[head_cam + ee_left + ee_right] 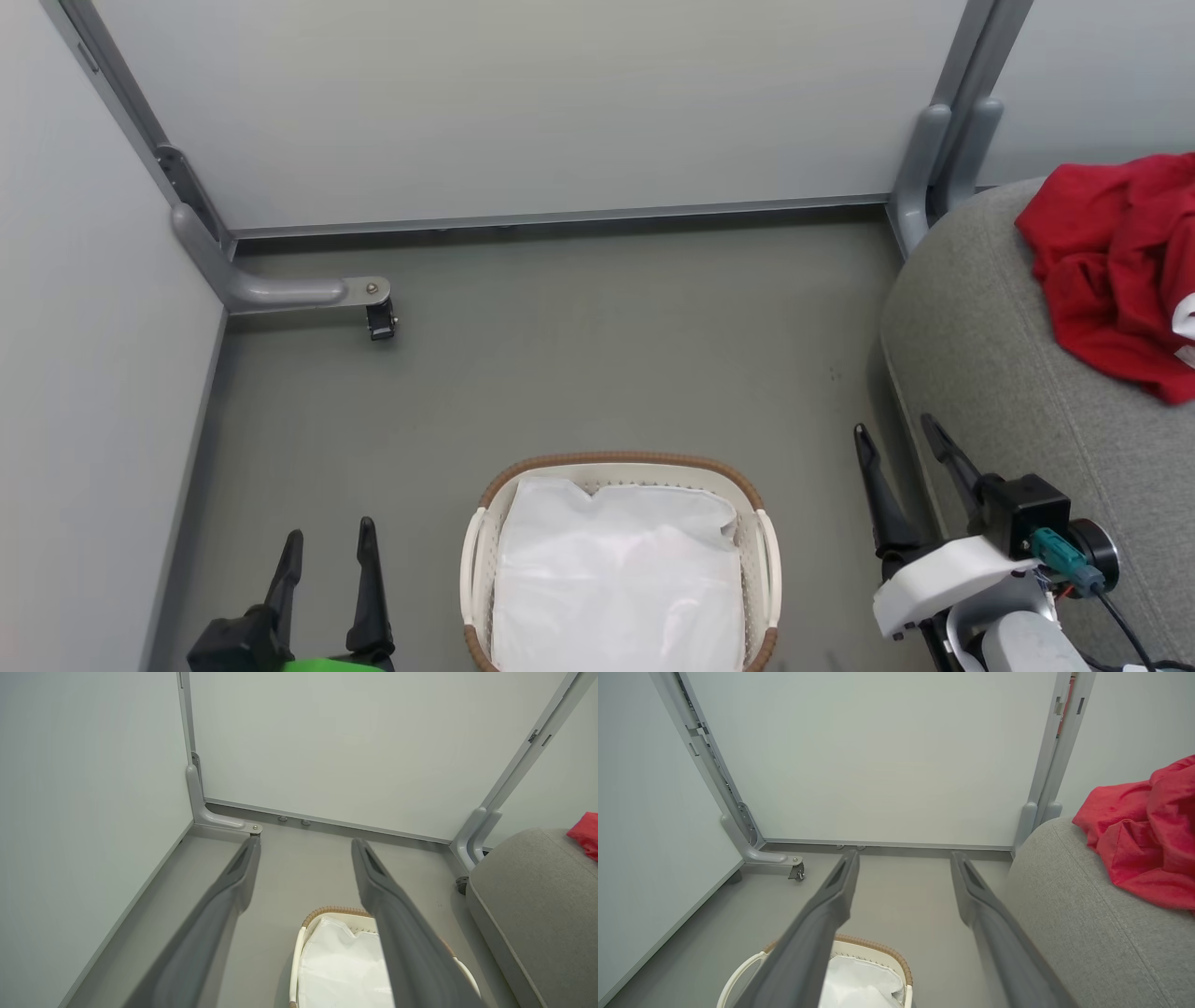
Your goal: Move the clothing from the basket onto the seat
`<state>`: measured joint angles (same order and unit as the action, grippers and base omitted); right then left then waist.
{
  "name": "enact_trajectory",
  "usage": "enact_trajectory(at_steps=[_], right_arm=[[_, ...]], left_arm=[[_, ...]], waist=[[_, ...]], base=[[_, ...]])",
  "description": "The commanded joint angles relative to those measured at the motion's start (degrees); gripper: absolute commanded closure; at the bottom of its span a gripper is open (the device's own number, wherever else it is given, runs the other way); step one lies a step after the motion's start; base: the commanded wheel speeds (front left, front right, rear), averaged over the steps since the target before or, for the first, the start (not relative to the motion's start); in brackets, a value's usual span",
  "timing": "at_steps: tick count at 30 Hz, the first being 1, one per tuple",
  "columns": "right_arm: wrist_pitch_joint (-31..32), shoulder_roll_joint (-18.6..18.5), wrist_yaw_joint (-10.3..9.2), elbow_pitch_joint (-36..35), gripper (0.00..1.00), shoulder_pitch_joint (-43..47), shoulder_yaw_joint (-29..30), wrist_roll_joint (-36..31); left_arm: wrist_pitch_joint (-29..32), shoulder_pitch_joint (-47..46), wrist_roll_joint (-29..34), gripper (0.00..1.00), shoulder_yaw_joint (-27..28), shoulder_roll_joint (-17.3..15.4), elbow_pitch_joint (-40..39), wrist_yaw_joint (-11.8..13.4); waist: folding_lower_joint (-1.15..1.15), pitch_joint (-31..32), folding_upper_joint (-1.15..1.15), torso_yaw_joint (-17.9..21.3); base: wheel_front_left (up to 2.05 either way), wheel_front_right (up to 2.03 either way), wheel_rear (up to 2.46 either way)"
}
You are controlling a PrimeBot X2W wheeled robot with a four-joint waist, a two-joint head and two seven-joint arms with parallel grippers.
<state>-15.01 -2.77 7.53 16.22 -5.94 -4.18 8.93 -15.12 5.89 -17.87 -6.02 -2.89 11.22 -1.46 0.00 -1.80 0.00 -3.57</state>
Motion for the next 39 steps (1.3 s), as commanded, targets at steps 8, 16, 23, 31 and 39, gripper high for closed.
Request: enact_trajectory(at_steps=[8,16,23,31,39], right_arm=[[-0.3,-0.2,-0.08,0.7,0.00,0.9,0.2,0.6],[0.7,0.3,0.00,2.3,1.00,1.1,0.3,2.4],[2.8,0.2,-0.01,1.8,1.00,1.0,1.3,10.4],[4.8,0.2,-0.01,1.3,1.00,0.8,2.4,18.5],[6.7,0.1,-0.02,0.8,1.00,0.6,3.3,25.9]], left_arm=[[0.0,0.0,-0.7,0.00,-0.3,0.0,0.2,0.4],[0.5,-0.2,-2.7,1.00,0.0,0.1,1.4,0.0],[2.3,-1.4,-10.1,1.00,0.9,-0.2,1.6,-0.6],[4.2,-2.7,-17.6,1.00,1.8,-0.5,1.9,-1.2],[5.9,-3.9,-24.4,1.00,2.8,-0.7,2.0,-1.8]], waist=[[0.00,0.3,0.00,0.1],[0.00,0.4,0.00,0.2],[0.00,0.5,0.00,0.4],[0.00,0.6,0.00,0.6],[0.00,0.7,0.00,0.8]], base=[[0.00,0.00,0.00],[0.00,0.00,0.00],[0.00,0.00,0.00],[0.00,0.00,0.00],[0.00,0.00,0.00]])
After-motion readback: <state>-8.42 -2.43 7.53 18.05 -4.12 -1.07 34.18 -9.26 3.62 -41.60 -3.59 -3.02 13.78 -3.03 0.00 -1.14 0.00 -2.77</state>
